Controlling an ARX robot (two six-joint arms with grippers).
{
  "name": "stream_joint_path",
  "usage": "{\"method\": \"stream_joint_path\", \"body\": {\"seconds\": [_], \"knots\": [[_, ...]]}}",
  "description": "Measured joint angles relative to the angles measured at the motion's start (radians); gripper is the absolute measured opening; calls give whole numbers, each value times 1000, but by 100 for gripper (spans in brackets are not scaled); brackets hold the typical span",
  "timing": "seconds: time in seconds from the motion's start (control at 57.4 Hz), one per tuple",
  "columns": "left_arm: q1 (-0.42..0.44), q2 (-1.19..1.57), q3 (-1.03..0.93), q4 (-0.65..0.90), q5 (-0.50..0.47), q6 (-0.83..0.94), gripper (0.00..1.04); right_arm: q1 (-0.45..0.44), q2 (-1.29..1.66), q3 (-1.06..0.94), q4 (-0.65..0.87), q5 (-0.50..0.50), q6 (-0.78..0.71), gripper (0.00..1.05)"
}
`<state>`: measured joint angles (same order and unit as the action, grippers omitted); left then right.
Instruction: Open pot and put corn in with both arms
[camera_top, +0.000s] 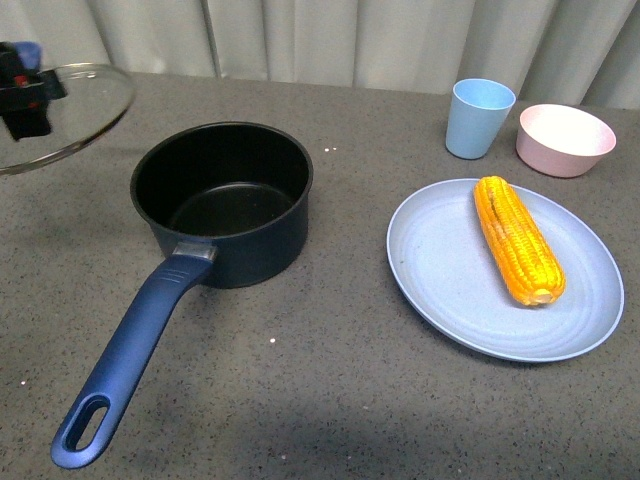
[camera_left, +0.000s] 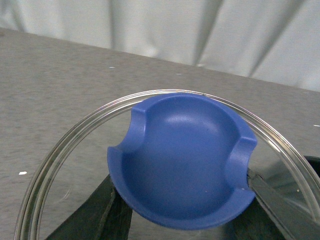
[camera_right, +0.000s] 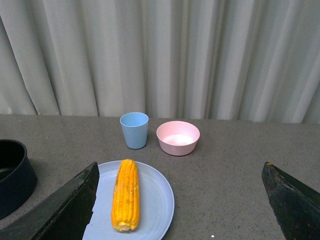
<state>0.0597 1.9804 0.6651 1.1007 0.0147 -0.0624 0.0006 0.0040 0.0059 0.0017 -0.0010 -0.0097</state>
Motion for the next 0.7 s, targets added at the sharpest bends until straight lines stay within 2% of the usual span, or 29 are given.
{"method": "stream_joint_path", "body": {"seconds": [0.105,0.227,0.697], "knots": [[102,79,8,51,8,70,47,0,0,0,0,0,0,95],[163,187,28,105,21,127,47,0,0,0,0,0,0,95],[119,381,94,151,-45,55,47,0,0,0,0,0,0,95]]}}
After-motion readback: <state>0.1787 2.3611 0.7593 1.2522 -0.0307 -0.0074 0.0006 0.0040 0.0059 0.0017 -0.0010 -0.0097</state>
